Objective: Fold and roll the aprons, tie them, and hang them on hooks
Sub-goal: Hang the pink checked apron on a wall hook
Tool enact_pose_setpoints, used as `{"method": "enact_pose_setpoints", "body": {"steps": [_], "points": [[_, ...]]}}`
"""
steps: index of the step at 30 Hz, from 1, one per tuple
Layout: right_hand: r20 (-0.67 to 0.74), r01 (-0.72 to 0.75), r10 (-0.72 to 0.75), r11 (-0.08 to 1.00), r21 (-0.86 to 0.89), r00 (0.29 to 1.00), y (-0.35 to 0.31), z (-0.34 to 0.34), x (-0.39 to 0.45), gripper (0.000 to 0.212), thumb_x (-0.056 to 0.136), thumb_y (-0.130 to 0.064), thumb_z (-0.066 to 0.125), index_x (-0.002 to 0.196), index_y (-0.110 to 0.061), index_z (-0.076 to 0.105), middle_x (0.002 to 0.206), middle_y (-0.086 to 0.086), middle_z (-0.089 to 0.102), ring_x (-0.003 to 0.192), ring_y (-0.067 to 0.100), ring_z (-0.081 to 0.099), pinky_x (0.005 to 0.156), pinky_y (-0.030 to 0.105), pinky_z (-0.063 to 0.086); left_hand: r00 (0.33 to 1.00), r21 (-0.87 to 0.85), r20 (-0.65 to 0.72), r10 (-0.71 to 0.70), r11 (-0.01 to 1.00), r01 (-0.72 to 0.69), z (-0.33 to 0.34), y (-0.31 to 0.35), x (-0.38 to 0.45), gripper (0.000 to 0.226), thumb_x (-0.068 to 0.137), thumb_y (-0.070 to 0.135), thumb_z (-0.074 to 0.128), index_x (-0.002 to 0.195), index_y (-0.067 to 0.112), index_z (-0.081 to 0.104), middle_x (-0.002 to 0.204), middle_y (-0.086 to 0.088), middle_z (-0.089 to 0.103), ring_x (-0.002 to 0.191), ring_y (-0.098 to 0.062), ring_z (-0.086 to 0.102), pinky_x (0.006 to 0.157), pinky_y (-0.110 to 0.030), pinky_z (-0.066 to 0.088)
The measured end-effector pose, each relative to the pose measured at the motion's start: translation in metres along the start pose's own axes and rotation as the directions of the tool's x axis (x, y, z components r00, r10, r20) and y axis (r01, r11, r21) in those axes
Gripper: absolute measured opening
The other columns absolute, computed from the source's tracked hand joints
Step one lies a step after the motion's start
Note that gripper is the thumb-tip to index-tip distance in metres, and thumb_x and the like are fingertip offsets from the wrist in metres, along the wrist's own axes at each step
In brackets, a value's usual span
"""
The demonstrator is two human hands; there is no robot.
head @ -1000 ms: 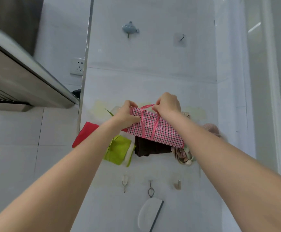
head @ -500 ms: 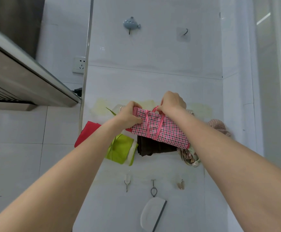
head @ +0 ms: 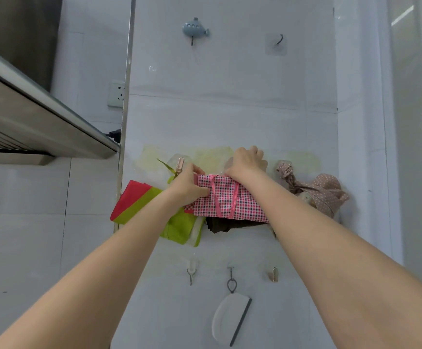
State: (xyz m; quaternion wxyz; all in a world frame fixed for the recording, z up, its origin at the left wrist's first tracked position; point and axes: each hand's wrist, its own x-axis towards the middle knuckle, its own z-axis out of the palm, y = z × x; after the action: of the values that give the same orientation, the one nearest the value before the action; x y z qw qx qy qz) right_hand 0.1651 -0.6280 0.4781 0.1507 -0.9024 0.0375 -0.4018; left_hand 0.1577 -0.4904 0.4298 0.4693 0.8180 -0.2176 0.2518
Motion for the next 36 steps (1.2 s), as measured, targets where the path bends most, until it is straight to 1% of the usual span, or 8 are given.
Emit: {"method": "enact_pose_setpoints", "body": {"steps": [7, 15, 19, 22, 24, 26, 30, 36], "points": [[0.126, -0.044, 0.024, 0.987, 0.157, 0.992, 0.009, 0.002, -0.016, 0.048, 0.096, -0.023, 0.041, 0.136, 0.000, 0.030, 0.132, 0.020, 0.047, 0.118, 0.036, 0.049, 0.086, 0.036, 0.042, 0.997, 0.260, 0.058, 0.052, 0.964, -0.065, -0.003, -0.005, -0.010, 0.035, 0.082, 0.017, 0.067, 0.102, 0.017, 0.039, 0.081, 0.004, 0.050, 0.085, -0.018, 0.054, 0.058, -0.022, 0.045], [0.140, -0.047, 0.027, 0.989, 0.142, 0.990, 0.008, -0.005, -0.038, 0.046, 0.091, -0.009, 0.045, 0.134, 0.000, 0.029, 0.131, 0.019, 0.046, 0.117, 0.035, 0.048, 0.082, 0.035, 0.039, 0.988, 0.471, 0.120, 0.094, 0.871, -0.140, -0.001, -0.005, -0.022, 0.040, 0.081, 0.028, 0.070, 0.104, 0.013, 0.041, 0.093, 0.000, 0.053, 0.089, -0.019, 0.054, 0.079, -0.035, 0.052], [-0.135, 0.108, -0.119, 0.991, -0.082, 0.984, 0.004, 0.001, -0.058, 0.047, 0.088, -0.008, 0.044, 0.133, -0.005, 0.032, 0.133, 0.016, 0.035, 0.121, 0.034, 0.036, 0.095, 0.041, 0.034, 0.950, 0.521, -0.059, 0.306, 0.822, -0.232, 0.005, -0.010, -0.025, 0.040, 0.082, 0.025, 0.064, 0.114, 0.011, 0.045, 0.119, -0.006, 0.047, 0.119, -0.025, 0.040, 0.100, -0.035, 0.036], [-0.052, 0.251, -0.265, 0.949, -0.192, 0.963, -0.003, 0.007, -0.070, 0.037, 0.089, -0.009, 0.043, 0.126, -0.007, 0.045, 0.135, 0.015, 0.039, 0.128, 0.032, 0.031, 0.100, 0.041, 0.033, 0.919, 0.524, -0.080, 0.386, 0.801, -0.290, 0.009, -0.010, -0.033, 0.030, 0.082, 0.017, 0.060, 0.110, 0.011, 0.051, 0.117, -0.006, 0.047, 0.120, -0.026, 0.037, 0.100, -0.033, 0.030], [0.015, 0.233, -0.232, 0.965, -0.123, 0.972, -0.006, 0.006, -0.074, 0.030, 0.090, -0.010, 0.044, 0.119, -0.006, 0.052, 0.137, 0.015, 0.039, 0.133, 0.033, 0.027, 0.102, 0.043, 0.036, 0.915, 0.578, -0.060, 0.400, 0.761, -0.294, 0.013, -0.013, -0.038, 0.025, 0.081, 0.016, 0.057, 0.107, 0.012, 0.056, 0.116, -0.006, 0.047, 0.114, -0.024, 0.040, 0.097, -0.032, 0.029], [-0.097, 0.259, -0.262, 0.965, -0.039, 0.960, -0.011, 0.005, -0.078, 0.029, 0.089, -0.008, 0.044, 0.117, -0.005, 0.050, 0.134, 0.015, 0.039, 0.127, 0.032, 0.033, 0.098, 0.041, 0.039, 0.890, 0.609, -0.133, 0.436, 0.744, -0.274, 0.014, -0.018, -0.047, 0.021, 0.081, 0.013, 0.053, 0.101, 0.009, 0.058, 0.112, -0.006, 0.049, 0.108, -0.025, 0.044, 0.090, -0.033, 0.029], [-0.185, 0.514, -0.491, 0.850, 0.112, 0.851, -0.036, 0.010, -0.107, 0.024, 0.088, -0.001, 0.040, 0.109, -0.007, 0.051, 0.114, 0.010, 0.051, 0.099, 0.029, 0.053, 0.074, 0.035, 0.043, 0.759, 0.653, -0.295, 0.580, 0.702, -0.283, 0.011, -0.034, -0.069, 0.027, 0.074, 0.017, 0.046, 0.090, 0.003, 0.063, 0.096, -0.013, 0.060, 0.085, -0.032, 0.056, 0.072, -0.032, 0.032], [-0.026, 0.632, -0.665, 0.695, 0.342, 0.746, -0.083, 0.079, -0.171, 0.029, 0.087, -0.006, 0.043, 0.112, -0.007, 0.055, 0.114, 0.013, 0.059, 0.105, 0.032, 0.055, 0.087, 0.045, 0.044, 0.833, 0.659, -0.367, 0.413, 0.748, -0.081, -0.028, -0.109, -0.149, 0.034, 0.073, 0.017, 0.040, 0.088, 0.001, 0.066, 0.085, -0.015, 0.061, 0.077, -0.034, 0.059, 0.067, -0.038, 0.043]]}}
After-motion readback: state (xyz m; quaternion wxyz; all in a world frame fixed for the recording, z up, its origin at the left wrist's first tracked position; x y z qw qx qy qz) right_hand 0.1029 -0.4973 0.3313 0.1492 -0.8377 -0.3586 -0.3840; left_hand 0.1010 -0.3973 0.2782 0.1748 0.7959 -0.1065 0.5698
